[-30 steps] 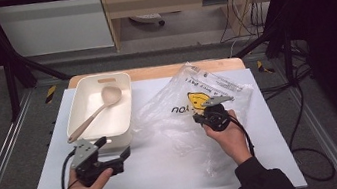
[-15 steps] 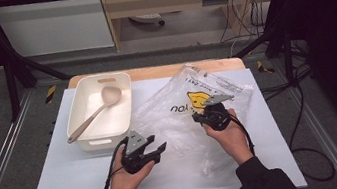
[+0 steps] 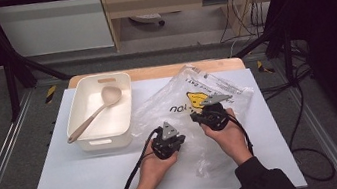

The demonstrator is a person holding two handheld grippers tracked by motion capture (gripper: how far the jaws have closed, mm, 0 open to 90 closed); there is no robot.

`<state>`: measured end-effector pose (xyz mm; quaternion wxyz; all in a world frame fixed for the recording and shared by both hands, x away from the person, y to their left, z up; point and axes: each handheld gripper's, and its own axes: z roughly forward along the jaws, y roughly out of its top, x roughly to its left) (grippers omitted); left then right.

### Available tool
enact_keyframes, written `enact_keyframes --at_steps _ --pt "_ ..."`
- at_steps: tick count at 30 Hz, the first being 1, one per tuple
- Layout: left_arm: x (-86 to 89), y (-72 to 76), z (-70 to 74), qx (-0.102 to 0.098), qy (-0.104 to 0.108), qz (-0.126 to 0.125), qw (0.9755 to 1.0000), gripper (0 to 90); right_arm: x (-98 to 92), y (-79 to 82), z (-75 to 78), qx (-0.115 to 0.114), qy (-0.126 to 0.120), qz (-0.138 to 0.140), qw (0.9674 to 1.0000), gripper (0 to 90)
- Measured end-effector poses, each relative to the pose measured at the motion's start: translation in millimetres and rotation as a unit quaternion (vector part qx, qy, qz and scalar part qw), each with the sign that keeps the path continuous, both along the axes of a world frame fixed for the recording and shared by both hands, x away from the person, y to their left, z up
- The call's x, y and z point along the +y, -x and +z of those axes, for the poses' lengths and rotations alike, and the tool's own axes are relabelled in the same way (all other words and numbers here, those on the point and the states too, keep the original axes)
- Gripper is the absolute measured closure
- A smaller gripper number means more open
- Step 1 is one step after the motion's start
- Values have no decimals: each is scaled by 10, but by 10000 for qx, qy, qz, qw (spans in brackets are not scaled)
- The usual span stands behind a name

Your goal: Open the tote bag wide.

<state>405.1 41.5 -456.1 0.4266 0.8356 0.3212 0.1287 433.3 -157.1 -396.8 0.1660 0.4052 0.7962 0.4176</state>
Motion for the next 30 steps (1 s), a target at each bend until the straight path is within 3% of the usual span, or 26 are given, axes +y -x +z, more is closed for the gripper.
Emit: enact_keyframes --at_steps 5,18,25,30 --pt "-33 -37 -33 157 -191 48 9997 900 -49 -20 54 -73 -62 -55 9999 900" --pt "-18 -56 -40 264 -118 52 9996 900 -154 -159 352 -319 -526 -330 9976 900" --pt "-9 -70 -44 330 -37 65 9994 900 -115 -249 518 -460 -505 -337 9971 900" --pt "-14 -63 -41 286 -105 53 9995 900 -58 -297 596 -487 -285 -308 9979 900"
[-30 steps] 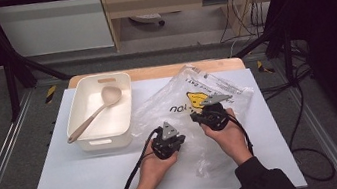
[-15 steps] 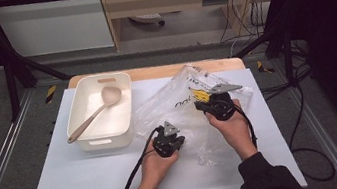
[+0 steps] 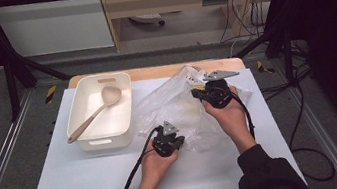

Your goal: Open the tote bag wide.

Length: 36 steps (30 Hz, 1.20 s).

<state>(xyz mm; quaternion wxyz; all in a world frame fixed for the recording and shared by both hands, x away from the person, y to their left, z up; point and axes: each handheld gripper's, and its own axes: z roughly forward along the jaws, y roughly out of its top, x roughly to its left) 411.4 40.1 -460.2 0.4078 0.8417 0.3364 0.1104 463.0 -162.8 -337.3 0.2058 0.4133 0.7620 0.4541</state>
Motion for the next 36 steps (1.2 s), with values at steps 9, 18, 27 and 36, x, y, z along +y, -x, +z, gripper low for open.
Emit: enact_keyframes --at_steps 9,18,27,36 --pt "18 -18 0 86 59 -19 9999 900 30 -91 158 117 -63 47 9999 900" --pt "-1 -7 -2 11 43 12 10000 900 2 -164 288 150 -49 7 9999 900" --pt "-2 0 4 -35 -61 -29 10000 900 -5 -232 384 166 -176 -31 9997 900" --pt "-20 12 3 -86 -67 -5 9999 900 11 -247 543 87 -126 -39 9999 900"
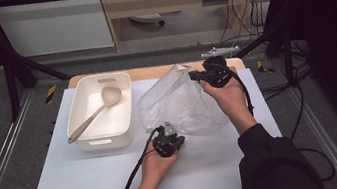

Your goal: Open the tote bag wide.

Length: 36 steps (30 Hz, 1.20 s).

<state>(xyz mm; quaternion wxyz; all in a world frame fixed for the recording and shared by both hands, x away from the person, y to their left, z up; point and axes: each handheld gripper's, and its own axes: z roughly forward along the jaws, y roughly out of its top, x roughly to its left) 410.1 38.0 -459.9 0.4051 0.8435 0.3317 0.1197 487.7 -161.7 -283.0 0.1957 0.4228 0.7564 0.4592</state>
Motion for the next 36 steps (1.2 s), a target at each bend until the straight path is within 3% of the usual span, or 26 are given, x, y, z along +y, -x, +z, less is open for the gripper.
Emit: enact_keyframes --at_steps 13,20,23,30,36 --pt "-12 9 1 -71 -49 -17 10000 900 -79 -3 239 -138 86 -74 9998 900" --pt "-26 33 10 -179 -141 -29 9997 900 -64 42 102 29 258 15 9997 900" --pt "-45 57 26 -188 2 5 9998 900 -58 79 1 110 284 58 9995 900" --pt "-41 210 255 -304 -21 -253 9992 900 -44 145 -156 225 228 136 9994 900" --pt "103 349 542 -342 199 -405 9984 900 -8 198 -202 239 167 193 9994 900"
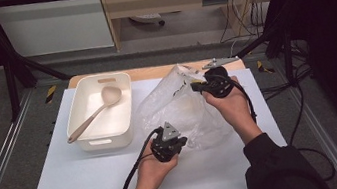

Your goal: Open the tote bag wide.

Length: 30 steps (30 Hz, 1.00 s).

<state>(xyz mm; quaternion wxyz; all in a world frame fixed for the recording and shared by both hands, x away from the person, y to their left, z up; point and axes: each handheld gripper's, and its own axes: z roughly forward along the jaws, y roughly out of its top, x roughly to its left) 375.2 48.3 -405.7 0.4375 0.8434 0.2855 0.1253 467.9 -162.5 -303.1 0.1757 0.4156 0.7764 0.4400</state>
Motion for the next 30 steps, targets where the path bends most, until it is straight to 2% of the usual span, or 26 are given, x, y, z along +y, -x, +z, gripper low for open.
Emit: enact_keyframes --at_steps 5,9,12,13,15,16,19,21,25,28,30 --pt "155 25 247 128 226 -159 9995 900 49 41 -31 63 -24 -5 10000 900" --pt "315 -16 411 45 290 -106 9995 900 81 61 -33 58 10 -3 10000 900" --pt "451 -51 537 -66 348 45 9994 896 77 62 -26 54 38 5 10000 900" --pt "496 -71 571 -99 400 113 9991 846 71 60 -24 54 40 9 10000 900" --pt "601 -125 631 -1 584 213 9981 766 56 59 -21 78 29 9 10000 900" --pt "652 -147 656 -13 579 284 9979 732 45 57 -23 68 50 24 10000 900" --pt "789 -217 725 -100 469 569 9972 578 12 53 -43 87 25 12 10000 900" --pt "880 -259 778 -251 432 836 9952 437 -1 52 -62 101 31 14 9999 900" --pt "1058 -339 867 -414 406 1041 9929 293 -3 66 -110 126 95 55 9999 900" --pt "1179 -397 923 -268 317 1123 9928 213 -3 82 -129 141 73 31 9999 900" --pt "1262 -423 953 -291 256 1177 9923 173 8 92 -132 130 88 40 9999 900"
